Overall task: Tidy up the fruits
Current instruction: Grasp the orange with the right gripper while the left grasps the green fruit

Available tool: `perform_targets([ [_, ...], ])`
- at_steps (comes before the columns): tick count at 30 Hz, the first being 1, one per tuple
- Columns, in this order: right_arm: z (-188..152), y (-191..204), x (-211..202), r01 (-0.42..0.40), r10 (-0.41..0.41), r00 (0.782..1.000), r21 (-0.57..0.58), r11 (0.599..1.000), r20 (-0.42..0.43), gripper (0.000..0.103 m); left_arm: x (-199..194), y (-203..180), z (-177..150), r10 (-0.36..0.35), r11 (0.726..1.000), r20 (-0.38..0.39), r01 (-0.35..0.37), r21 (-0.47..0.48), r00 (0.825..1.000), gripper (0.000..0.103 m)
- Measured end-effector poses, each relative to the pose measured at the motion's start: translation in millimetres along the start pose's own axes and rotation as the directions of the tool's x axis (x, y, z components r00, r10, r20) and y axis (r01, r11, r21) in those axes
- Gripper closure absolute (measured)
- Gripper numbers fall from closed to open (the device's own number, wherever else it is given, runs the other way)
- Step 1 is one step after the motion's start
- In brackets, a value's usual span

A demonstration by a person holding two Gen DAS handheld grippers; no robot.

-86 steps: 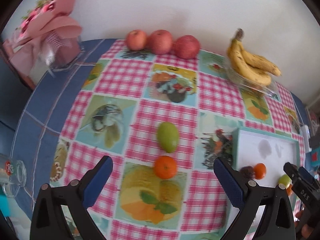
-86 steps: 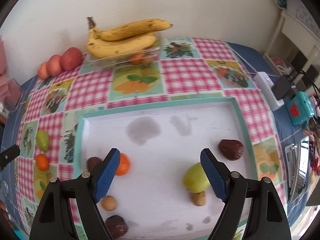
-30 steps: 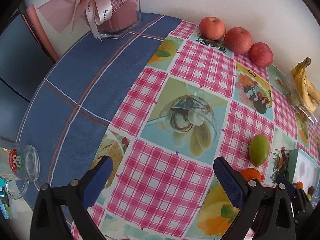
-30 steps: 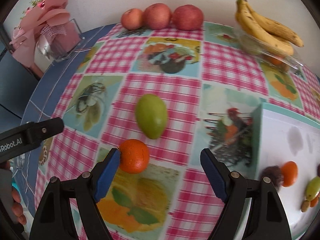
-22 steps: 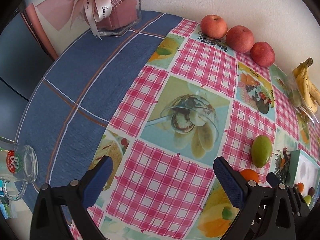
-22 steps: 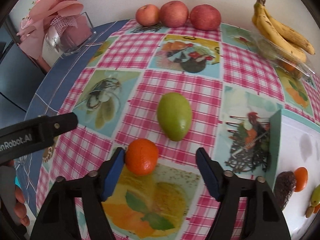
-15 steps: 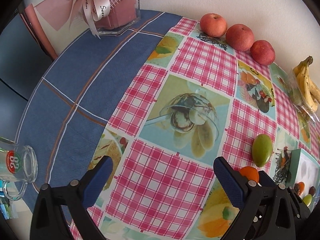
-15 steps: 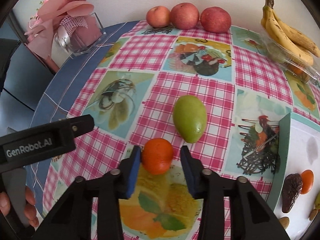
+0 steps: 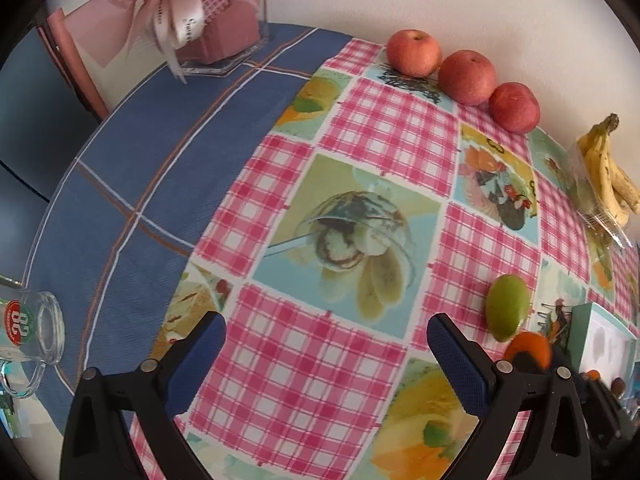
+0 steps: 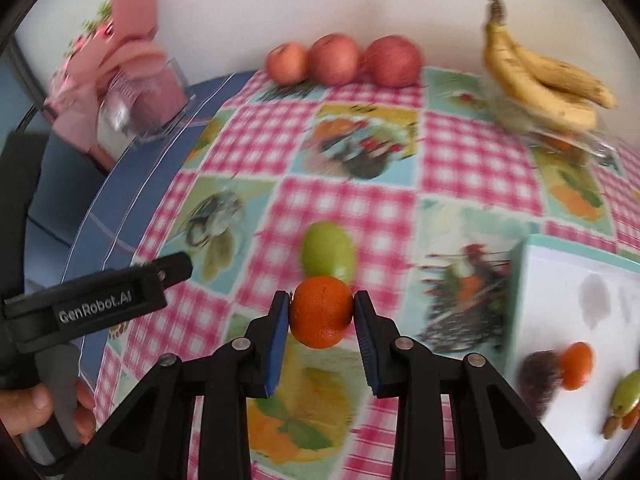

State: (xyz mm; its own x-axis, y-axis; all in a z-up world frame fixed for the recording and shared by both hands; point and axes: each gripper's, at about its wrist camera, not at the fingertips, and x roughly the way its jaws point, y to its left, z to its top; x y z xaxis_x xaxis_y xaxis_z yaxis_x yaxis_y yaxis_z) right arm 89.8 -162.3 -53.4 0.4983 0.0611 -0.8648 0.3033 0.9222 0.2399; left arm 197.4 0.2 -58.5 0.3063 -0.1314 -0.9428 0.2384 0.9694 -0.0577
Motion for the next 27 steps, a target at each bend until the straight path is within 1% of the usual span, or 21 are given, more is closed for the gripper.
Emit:
perform_targets([
  [3, 6, -20, -10, 0.025, -0.026, 1.0, 0.043, 0.999, 0.018, 0.069, 0, -12, 1, -0.039, 0.999, 0.012, 0.039, 0.006, 0.999, 0.001],
  [5, 8, -35, -18, 0.043, -0.046, 0.998, 0.07, 0.997, 0.033, 0.069, -2, -21, 1, -0.083, 0.997, 0.026, 0.083, 0.004, 0.996, 0.002],
  [8, 11, -53, -27, 0.053, -0.058, 0.997, 0.105, 0.993, 0.051, 0.069, -1, -41, 1, -0.137, 0.99, 0.035, 0.137, 0.026, 0.99, 0.004],
  [10, 11, -65, -33, 0.053, -0.061, 0.996, 0.129, 0.99, 0.059, 0.069, 1, -54, 1, -0.187, 0.982, 0.033, 0.185, 0.04, 0.982, 0.013],
  [12, 11, -74, -37, 0.054, -0.064, 0.996, 0.146, 0.988, 0.066, 0.069, 6, -66, 1, -0.224, 0.974, 0.026, 0.223, 0.047, 0.974, 0.017],
  [14, 12, -81, -41, 0.054, -0.066, 0.995, 0.158, 0.986, 0.069, 0.069, 10, -75, 0, -0.241, 0.97, 0.021, 0.24, 0.05, 0.97, 0.021],
  [16, 11, -86, -43, 0.054, -0.067, 0.995, 0.166, 0.985, 0.072, 0.069, 16, -83, 0, -0.258, 0.965, 0.012, 0.257, 0.05, 0.966, 0.029],
  [17, 11, -88, -44, 0.054, -0.067, 0.995, 0.169, 0.984, 0.073, 0.069, 18, -86, 0, -0.265, 0.963, 0.009, 0.265, 0.05, 0.964, 0.031],
  [20, 11, -95, -46, 0.054, -0.069, 0.995, 0.182, 0.982, 0.076, 0.069, 23, -94, -1, -0.271, 0.961, 0.01, 0.27, 0.059, 0.963, 0.036],
  [22, 10, -98, -47, 0.055, -0.07, 0.995, 0.186, 0.981, 0.075, 0.069, 26, -98, -1, -0.274, 0.96, 0.007, 0.273, 0.057, 0.962, 0.042],
  [27, 9, -100, -50, 0.053, -0.069, 0.995, 0.187, 0.981, 0.078, 0.069, 35, -102, 1, -0.275, 0.961, 0.004, 0.275, 0.043, 0.961, 0.045],
])
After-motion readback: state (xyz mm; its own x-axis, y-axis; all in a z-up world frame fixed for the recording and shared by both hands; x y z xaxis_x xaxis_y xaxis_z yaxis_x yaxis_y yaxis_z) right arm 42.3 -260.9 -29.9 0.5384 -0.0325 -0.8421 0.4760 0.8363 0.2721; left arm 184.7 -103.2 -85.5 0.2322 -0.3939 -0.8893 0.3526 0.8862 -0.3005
